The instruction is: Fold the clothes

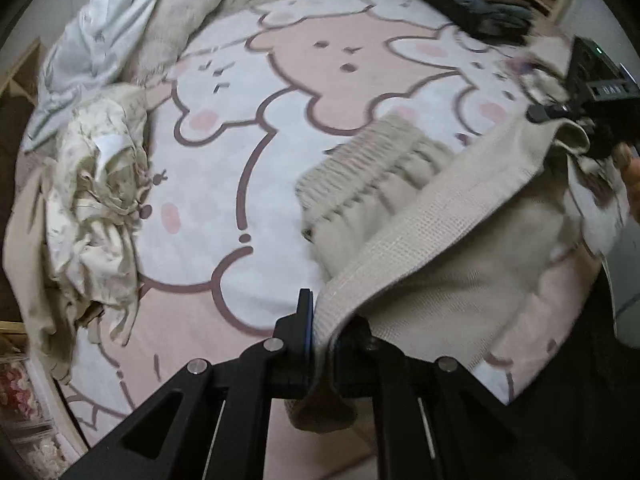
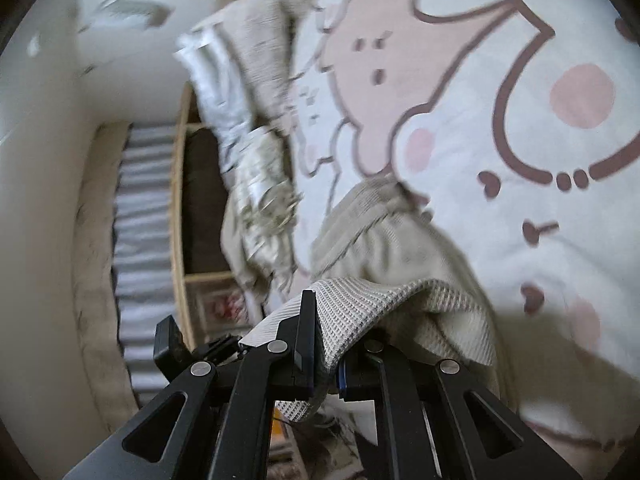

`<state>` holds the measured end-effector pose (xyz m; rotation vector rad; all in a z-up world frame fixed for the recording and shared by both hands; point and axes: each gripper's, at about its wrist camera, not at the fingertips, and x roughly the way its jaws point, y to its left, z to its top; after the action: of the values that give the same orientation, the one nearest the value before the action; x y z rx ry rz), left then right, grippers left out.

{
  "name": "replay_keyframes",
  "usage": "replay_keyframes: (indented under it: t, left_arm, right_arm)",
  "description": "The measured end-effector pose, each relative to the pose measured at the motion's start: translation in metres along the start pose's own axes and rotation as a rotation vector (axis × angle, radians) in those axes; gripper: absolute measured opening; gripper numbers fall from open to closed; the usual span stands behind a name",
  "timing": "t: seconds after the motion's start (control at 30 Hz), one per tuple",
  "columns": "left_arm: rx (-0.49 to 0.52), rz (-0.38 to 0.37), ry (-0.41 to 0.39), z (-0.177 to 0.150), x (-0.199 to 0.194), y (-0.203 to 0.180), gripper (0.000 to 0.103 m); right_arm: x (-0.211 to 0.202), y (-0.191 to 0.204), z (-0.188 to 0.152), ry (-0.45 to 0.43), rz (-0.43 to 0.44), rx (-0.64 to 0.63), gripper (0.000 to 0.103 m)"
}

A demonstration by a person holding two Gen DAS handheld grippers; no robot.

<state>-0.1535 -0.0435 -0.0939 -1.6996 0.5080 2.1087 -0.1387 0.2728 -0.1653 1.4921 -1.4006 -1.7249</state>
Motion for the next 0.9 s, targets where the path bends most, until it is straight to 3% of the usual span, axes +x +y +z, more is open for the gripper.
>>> replay_keyframes:
  t: [0.27, 0.3, 0.37, 0.4, 0.43, 0.5, 0.53, 0.57, 0.73, 0.8, 0.9]
  left_arm:
    - [-0.173, -0.135, 0.074, 0.01, 0.057, 0.042, 0.012]
    - [-0.205, -0.163, 0.086, 0.009, 0.061, 0.048, 0.014]
    - [-0.281, -0.215, 0.097, 0.006, 0.063, 0.058, 0.028]
    - [-0.325, -0.255, 0.085, 0.004, 0.061, 0.063, 0.029]
    - [-0.36, -0.297, 0.067, 0.003, 0.058, 0.069, 0.029]
    - [-0.416, -0.352, 0.031, 0.003, 0.052, 0.079, 0.029]
    - [-0.451, -0.37, 0.009, 0.004, 0.049, 0.086, 0.029]
    - [-0.476, -0.378, -0.006, 0.006, 0.048, 0.09, 0.029]
    - [-0.609, -0.322, -0.074, 0.016, 0.051, 0.118, 0.029]
    - [-0.646, -0.299, -0.104, 0.016, 0.049, 0.128, 0.029]
    - [-0.623, -0.248, -0.159, 0.008, 0.03, 0.13, 0.029]
  right_arm:
    - [0.04, -0.036, 0.039, 0.008, -0.024, 0.125, 0.009]
    - [0.042, -0.039, 0.041, 0.01, -0.013, 0.136, 0.009]
    - [0.045, -0.044, 0.044, -0.003, -0.008, 0.157, 0.009]
    - [0.044, -0.044, 0.043, -0.016, 0.003, 0.161, 0.01]
    - [0.044, -0.044, 0.043, -0.029, 0.014, 0.165, 0.018]
    - [0.042, -0.046, 0.042, -0.05, 0.054, 0.185, 0.059]
    - [0.038, -0.047, 0.042, -0.079, 0.11, 0.225, 0.089]
    - [0.035, -0.048, 0.043, -0.104, 0.156, 0.252, 0.098]
    - [0.026, -0.05, 0.058, -0.194, 0.475, 0.39, 0.097]
    - [0.02, -0.043, 0.062, -0.224, 0.477, 0.369, 0.098]
    - [0.007, -0.011, 0.057, -0.192, 0.288, 0.17, 0.096]
